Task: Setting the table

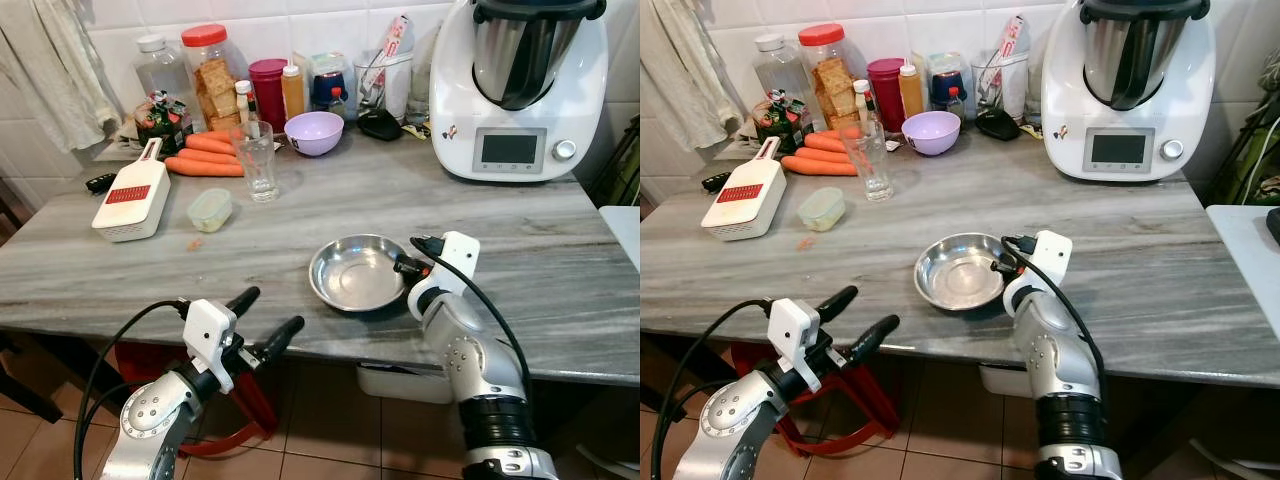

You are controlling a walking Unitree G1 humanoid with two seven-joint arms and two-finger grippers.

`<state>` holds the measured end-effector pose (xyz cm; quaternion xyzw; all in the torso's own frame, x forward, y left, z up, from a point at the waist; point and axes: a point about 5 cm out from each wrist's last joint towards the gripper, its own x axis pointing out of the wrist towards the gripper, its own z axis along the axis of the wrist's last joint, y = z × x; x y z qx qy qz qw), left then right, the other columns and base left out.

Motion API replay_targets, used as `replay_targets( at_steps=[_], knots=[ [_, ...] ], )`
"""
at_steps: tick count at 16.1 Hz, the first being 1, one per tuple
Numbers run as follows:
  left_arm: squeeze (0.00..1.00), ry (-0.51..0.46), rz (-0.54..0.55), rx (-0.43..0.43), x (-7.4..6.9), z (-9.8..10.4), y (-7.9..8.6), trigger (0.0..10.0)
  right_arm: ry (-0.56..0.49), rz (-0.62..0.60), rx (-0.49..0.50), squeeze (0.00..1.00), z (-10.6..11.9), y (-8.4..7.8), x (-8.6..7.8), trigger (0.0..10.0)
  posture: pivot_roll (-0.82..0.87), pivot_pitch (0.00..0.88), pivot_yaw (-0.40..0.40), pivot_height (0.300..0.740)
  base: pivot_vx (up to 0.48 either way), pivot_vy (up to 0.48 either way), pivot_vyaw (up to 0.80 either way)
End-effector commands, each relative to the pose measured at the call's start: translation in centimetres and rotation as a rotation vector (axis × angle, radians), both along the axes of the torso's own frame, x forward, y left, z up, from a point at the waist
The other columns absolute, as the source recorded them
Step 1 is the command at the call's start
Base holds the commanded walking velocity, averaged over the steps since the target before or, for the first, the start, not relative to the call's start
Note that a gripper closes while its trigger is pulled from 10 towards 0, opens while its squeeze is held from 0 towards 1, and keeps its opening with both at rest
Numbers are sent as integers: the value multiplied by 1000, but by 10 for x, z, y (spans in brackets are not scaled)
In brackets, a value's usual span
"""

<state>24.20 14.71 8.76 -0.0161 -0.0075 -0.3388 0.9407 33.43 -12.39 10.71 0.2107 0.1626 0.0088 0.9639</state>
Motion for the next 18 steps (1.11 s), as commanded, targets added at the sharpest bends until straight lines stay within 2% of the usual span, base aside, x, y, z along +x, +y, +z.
replay_targets(
  at_steps=[1, 4, 9, 10, 12, 14, 17, 18],
  knots=[
    [0, -3, -26, 18, -1, 2, 2, 10000, -14, 1, 32, 1000, 6, 7, 4, 10000, -60, 9, 92, 740, 0, 0, 0],
    [0, -6, -44, 30, 1, 4, 1, 10000, -43, 12, 46, 1000, 10, 12, 5, 10000, -60, 10, 92, 740, 0, 0, 0],
    [0, -32, -34, 27, 4, 11, -2, 10000, -144, -21, 32, 1000, 23, 2, 7, 10000, -67, 1, 90, 740, 0, 0, 0],
    [0, -36, -28, 25, 4, 11, -2, 10000, -162, -26, -4, 1000, 25, -4, 5, 10000, -66, 0, 90, 740, 0, 0, 0],
    [0, -36, -12, 19, 4, 12, -2, 10000, -224, -55, -200, 1000, 29, -22, -1, 10000, -65, 0, 86, 740, 0, 0, 0],
    [0, -30, 16, 0, 5, 11, 0, 10000, -287, -76, -346, 1000, 35, -39, -13, 10000, -67, 0, 79, 740, 0, 0, 0],
    [0, -65, 116, -16, 15, 14, 4, 10000, -358, -116, -468, 1000, 40, -59, -33, 10000, -71, 0, 71, 740, 0, 0, 0],
    [0, -68, 124, -17, 16, 15, 4, 10000, -362, -119, -476, 1000, 41, -61, -35, 10000, -71, 0, 71, 740, 0, 0, 0]
  ],
)
